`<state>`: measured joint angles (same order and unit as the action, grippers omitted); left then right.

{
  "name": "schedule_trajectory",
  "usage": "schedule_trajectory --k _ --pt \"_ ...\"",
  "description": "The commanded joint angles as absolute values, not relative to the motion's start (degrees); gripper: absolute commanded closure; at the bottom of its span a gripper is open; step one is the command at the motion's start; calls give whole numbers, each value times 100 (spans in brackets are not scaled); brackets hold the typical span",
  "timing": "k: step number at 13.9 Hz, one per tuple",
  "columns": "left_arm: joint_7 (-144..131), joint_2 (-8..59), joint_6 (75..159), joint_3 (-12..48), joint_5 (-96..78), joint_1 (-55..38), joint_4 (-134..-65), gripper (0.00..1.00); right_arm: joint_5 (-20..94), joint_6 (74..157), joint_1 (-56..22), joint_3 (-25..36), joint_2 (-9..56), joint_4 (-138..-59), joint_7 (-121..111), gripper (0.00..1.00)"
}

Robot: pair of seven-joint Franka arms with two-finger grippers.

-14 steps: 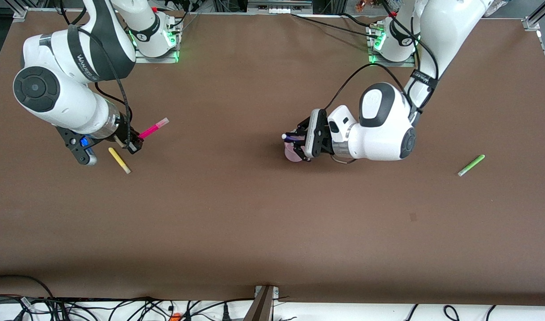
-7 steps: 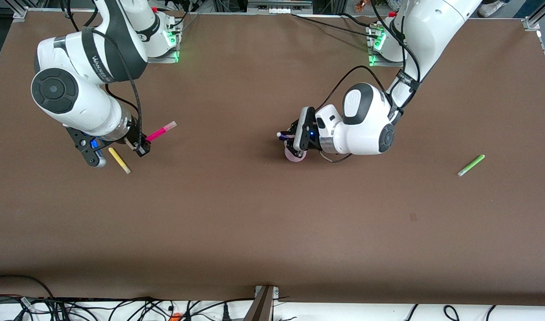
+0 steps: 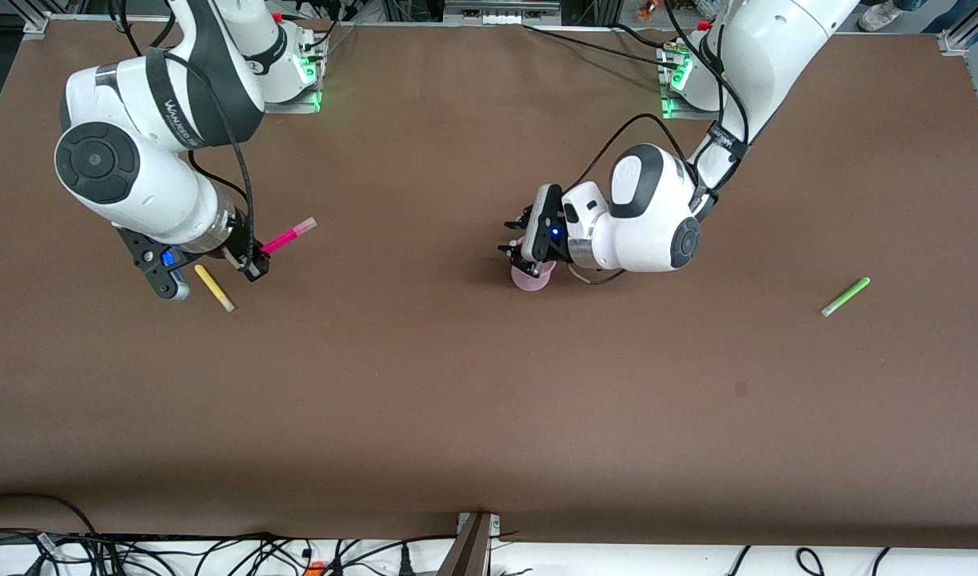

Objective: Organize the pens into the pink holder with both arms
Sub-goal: 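Lower the blue marker into the pink cup and open the left gripper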

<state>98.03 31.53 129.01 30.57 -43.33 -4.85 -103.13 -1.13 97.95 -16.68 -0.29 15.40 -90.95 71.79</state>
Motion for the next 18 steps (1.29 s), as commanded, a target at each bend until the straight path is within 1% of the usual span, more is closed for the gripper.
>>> schedule_trajectory --k 1,3,4,7,9,10,12,15,18 --pt "9408 2699 12212 3059 -4456 -378 -10354 0 -211 9642 -1723 -9 1600 -8886 7295 100" --pt "8547 2427 11324 3015 -4124 -299 -10082 0 -220 9642 -1740 -17 1600 -8859 7391 100" --pt "8047 2400 11007 3006 -3835 -212 -9916 0 -220 9642 -1792 -18 1600 -8772 7470 100" --pt "6650 2399 9962 2997 -2860 -106 -9275 0 -605 9642 -2231 -18 1608 -8667 7987 100" --pt "5578 2399 9241 2997 -2165 -79 -8975 0 -685 9642 -2608 -18 1739 -8404 8549 100" --pt "5207 2399 9011 2997 -1814 8 -8895 0 -755 9642 -2758 -18 1845 -8211 8830 100" --pt "4800 2399 8868 2988 -1137 332 -8877 0 -965 9633 -3118 -9 2108 -7877 9384 100" --pt "4090 2382 8851 2988 110 702 -8868 0 -1387 9291 -3681 17 2644 -7332 9992 100" --pt "2792 2128 8851 2988 1122 835 -8868 0 -1599 9535 -3998 17 2952 -7015 10799 100"
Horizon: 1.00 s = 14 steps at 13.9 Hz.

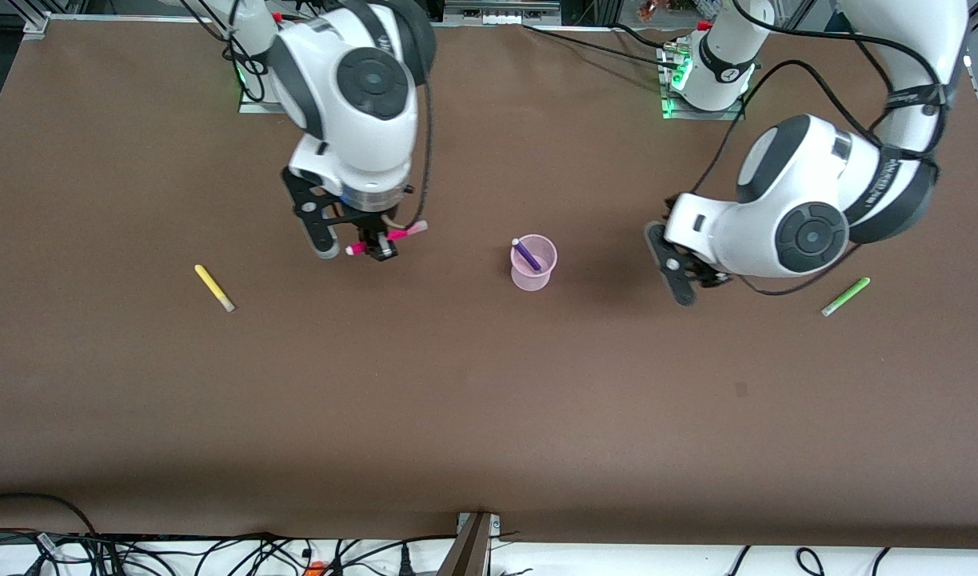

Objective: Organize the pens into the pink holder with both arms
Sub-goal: 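Lower the blue marker into the pink cup and open the left gripper, then withdraw the left gripper while the right gripper moves the pink marker over the cup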

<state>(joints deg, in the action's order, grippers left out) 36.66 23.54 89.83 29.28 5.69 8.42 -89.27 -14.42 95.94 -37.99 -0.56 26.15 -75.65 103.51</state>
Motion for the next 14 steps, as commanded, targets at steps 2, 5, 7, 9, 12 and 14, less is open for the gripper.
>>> schedule_trajectory --k 2,5,7,9,12,14 --pt "1919 1996 8842 2892 1300 887 -8851 0 -1591 9554 -4069 9 3198 -6611 11248 100" --pt "1767 1784 8502 2821 1240 1037 -8317 0 -1600 9580 -4323 35 3637 -6049 11653 100" --pt "1435 1793 8009 2830 1204 1037 -7781 0 -1748 9711 -4569 70 3866 -5828 11829 100" --pt "1327 1793 7360 2839 1178 1028 -7350 0 -2178 9992 -4832 70 3972 -5827 11987 100" --pt "1380 1268 7556 2464 811 1151 -7670 0 -2688 10178 -5149 62 4209 -5827 12050 100" --pt "1310 627 8573 1630 589 854 -8494 0 -3109 10134 -5369 70 4411 -5836 12111 100"
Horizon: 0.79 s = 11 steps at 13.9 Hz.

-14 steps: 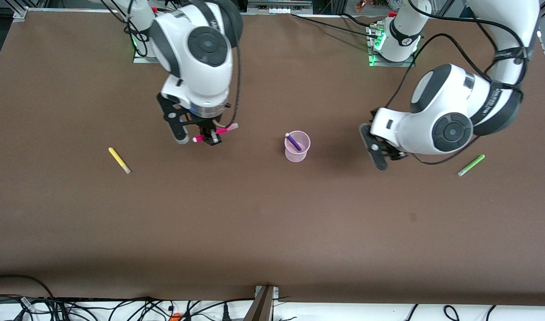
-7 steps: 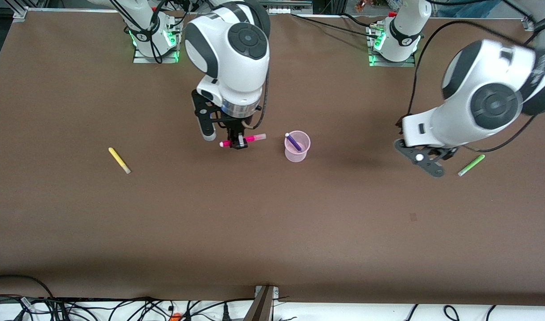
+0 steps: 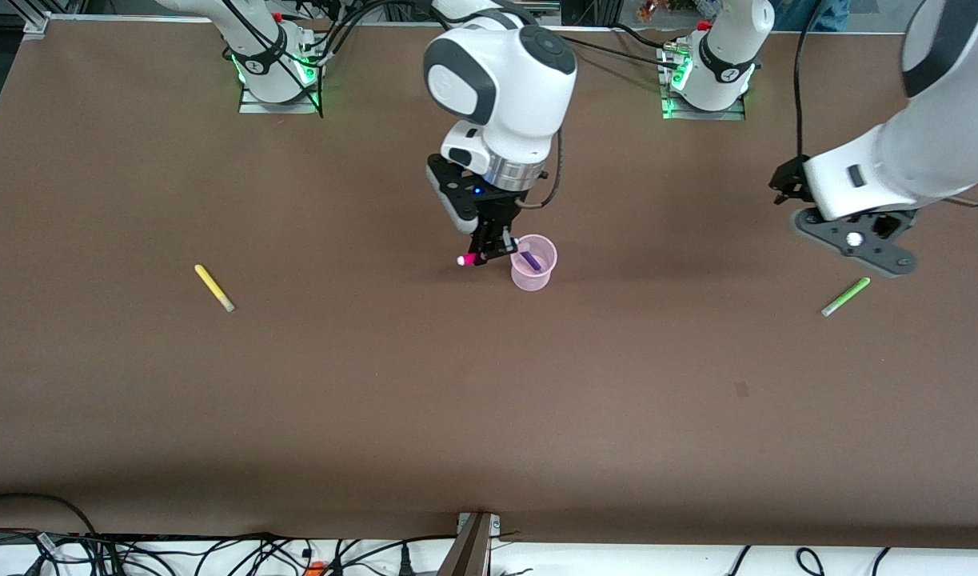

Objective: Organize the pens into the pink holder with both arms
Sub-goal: 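Withdraw the left gripper while the right gripper moves the pink marker over the cup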

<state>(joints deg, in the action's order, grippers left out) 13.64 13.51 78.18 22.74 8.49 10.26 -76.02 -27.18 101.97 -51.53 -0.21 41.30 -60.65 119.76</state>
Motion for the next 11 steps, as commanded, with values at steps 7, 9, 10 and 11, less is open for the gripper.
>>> schedule_trajectory --k 7,9,10,11 --pt "237 -351 9860 -79 123 -255 -9825 0 -3760 10125 -5800 70 4903 -5871 13058 100" --pt "255 -273 9862 -70 123 -246 -9826 0 -3955 10107 -5897 70 4983 -5871 13358 100" --pt "264 -246 9818 -70 123 -246 -9800 0 -3964 10107 -5932 79 4983 -5871 13412 100" --pt "229 -237 9739 -62 123 -246 -9774 0 -3981 10107 -5994 114 4983 -5880 13438 100"
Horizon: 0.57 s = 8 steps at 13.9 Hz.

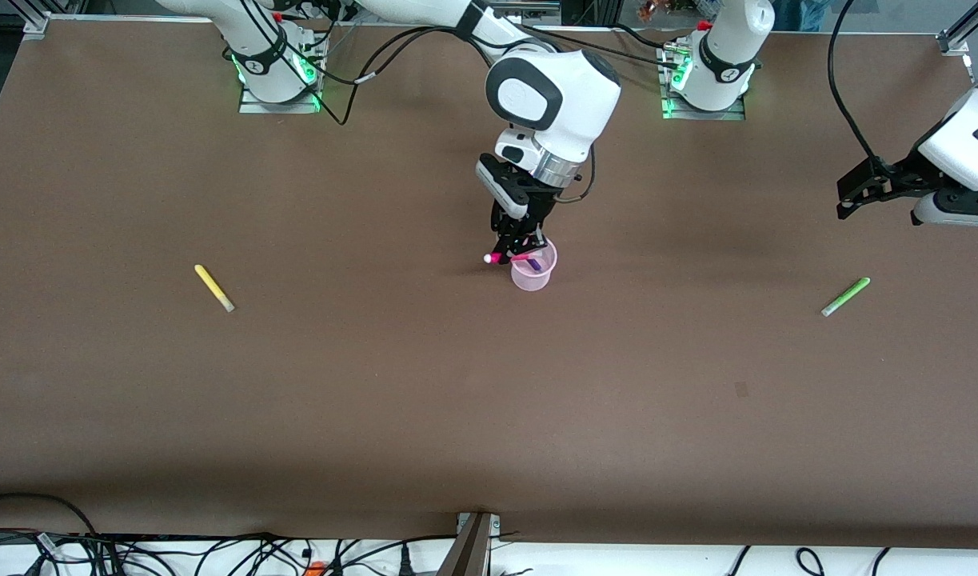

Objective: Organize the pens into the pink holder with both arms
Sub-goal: 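Lower the pink marker into the pink cup and open the right gripper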

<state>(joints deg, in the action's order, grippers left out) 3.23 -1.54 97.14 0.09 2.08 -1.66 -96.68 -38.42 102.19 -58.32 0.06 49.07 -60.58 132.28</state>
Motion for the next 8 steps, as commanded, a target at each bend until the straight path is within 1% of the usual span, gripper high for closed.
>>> schedule_trajectory --k 1,4,8 --pt "194 -237 9686 -70 123 -246 -9773 0 -4042 10107 -6116 210 5027 -5889 13456 100" --pt "176 -185 9686 -62 193 -264 -9730 0 -4060 10116 -6231 378 5220 -5941 13588 100" --pt "167 -158 9712 -53 377 -263 -9712 0 -4140 10055 -6284 404 5221 -5941 13614 100"
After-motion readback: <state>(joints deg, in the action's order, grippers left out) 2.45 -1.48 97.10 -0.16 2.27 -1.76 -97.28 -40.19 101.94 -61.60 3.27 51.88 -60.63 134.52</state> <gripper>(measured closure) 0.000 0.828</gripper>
